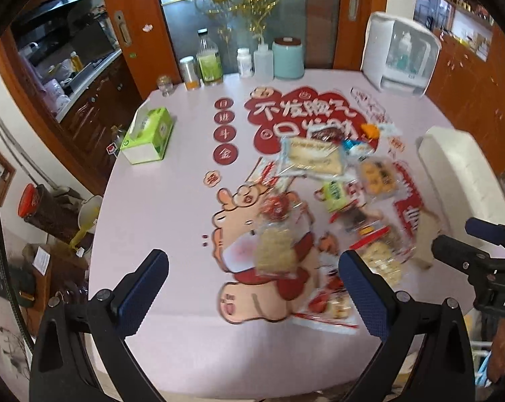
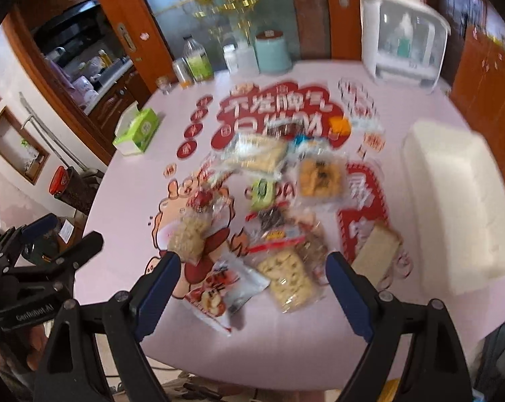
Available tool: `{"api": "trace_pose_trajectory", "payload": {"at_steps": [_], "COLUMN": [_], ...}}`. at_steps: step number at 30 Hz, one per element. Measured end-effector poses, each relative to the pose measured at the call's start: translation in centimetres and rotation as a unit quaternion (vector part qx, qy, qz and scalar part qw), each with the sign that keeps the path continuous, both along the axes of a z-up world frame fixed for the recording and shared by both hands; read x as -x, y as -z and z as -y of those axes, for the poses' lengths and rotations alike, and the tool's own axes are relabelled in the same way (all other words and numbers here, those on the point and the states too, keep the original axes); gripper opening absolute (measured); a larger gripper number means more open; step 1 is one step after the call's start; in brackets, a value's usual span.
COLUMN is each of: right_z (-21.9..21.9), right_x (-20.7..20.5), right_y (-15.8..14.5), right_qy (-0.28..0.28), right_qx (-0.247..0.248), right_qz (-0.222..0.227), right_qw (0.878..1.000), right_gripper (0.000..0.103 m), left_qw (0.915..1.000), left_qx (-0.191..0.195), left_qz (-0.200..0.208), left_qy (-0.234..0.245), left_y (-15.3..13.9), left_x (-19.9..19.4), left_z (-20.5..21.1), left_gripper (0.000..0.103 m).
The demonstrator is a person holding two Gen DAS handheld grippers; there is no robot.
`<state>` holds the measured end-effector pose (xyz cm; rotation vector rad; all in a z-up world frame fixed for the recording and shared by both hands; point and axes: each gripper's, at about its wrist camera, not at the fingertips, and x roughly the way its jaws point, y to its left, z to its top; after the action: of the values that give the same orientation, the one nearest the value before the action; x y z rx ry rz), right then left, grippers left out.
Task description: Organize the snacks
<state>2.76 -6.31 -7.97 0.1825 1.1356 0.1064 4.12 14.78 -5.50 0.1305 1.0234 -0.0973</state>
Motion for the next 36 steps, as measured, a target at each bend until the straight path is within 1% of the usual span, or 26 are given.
{"api": "trace_pose_trajectory", "payload": {"at_steps": [3, 4, 7, 8, 12, 16, 19, 21, 22, 23, 24, 25, 26, 29, 33, 36], "right_z": [-1.0, -1.3, -2.5, -2.9, -4.6, -6.3, -6.8, -6.9, -6.9, -6.9, -6.8, -6.7, -6.5, -6.0, -4.6, -4.3], "right_x": [-0.3, -0.3, -0.4, -0.5, -0.8, -1.2, -1.7, -2.0, -2.1, -2.2, -2.1, -2.0, -1.9, -1.7, -1.7, -1.4], "right_y": [3.1, 4.0, 6.7, 7.4, 10.1, 12.5, 13.9, 14.9, 15.6, 16.2, 16.8, 16.7, 16.6, 15.8, 15.4, 15.0], "right_qy": [0.020, 0.023, 0.020, 0.018, 0.010, -0.004, 0.004, 0.013, 0.017, 0.016, 0.015, 0.018, 0.018, 0.021, 0.031, 0.029], "right_qx": [-0.008, -0.015, -0.028, -0.030, -0.017, -0.018, -0.013, -0.009, -0.009, -0.016, -0.027, -0.030, -0.032, -0.020, -0.016, -0.008], "right_qz": [-0.042, -0.052, -0.088, -0.097, -0.128, -0.153, -0.166, -0.173, -0.180, -0.188, -0.199, -0.194, -0.189, -0.171, -0.158, -0.149], "right_qw": [0.999, 0.998, 0.996, 0.995, 0.992, 0.988, 0.986, 0.985, 0.983, 0.982, 0.979, 0.980, 0.981, 0.985, 0.987, 0.988], "right_gripper": [0.089, 0.089, 0.088, 0.086, 0.085, 0.085, 0.085, 0.084, 0.075, 0.061, 0.060, 0.060, 0.057, 0.051, 0.048, 0.046], "left_qw": [0.9996, 0.9990, 0.9967, 0.9956, 0.9938, 0.9924, 0.9906, 0.9892, 0.9887, 0.9881, 0.9872, 0.9866, 0.9858, 0.9843, 0.9820, 0.9804], "left_qx": [-0.008, -0.009, -0.016, -0.018, -0.008, 0.010, 0.007, -0.002, -0.004, -0.005, -0.003, -0.002, -0.001, -0.001, -0.005, -0.009], "left_qz": [-0.014, -0.025, -0.047, -0.059, -0.088, -0.102, -0.110, -0.113, -0.116, -0.119, -0.122, -0.125, -0.128, -0.130, -0.137, -0.143], "left_qy": [0.021, 0.036, 0.064, 0.070, 0.067, 0.067, 0.081, 0.092, 0.095, 0.098, 0.103, 0.105, 0.109, 0.119, 0.130, 0.135], "left_y": [2.3, 3.4, 5.9, 7.2, 10.1, 11.5, 12.3, 13.1, 13.2, 13.4, 13.7, 13.9, 14.1, 14.5, 15.0, 15.6], "left_x": [-1.5, -2.1, -3.2, -3.9, -5.7, -6.9, -7.6, -8.1, -8.2, -8.4, -8.6, -8.7, -8.9, -9.1, -9.5, -9.8], "left_z": [-1.8, -2.4, -2.9, -3.1, -3.2, -2.5, -1.3, -0.4, -0.2, 0.1, 0.3, 0.5, 0.7, 1.3, 2.1, 2.8], "left_gripper": [0.101, 0.101, 0.101, 0.101, 0.101, 0.101, 0.101, 0.101, 0.101, 0.101, 0.101, 0.101, 0.101, 0.101, 0.101, 0.101]}}
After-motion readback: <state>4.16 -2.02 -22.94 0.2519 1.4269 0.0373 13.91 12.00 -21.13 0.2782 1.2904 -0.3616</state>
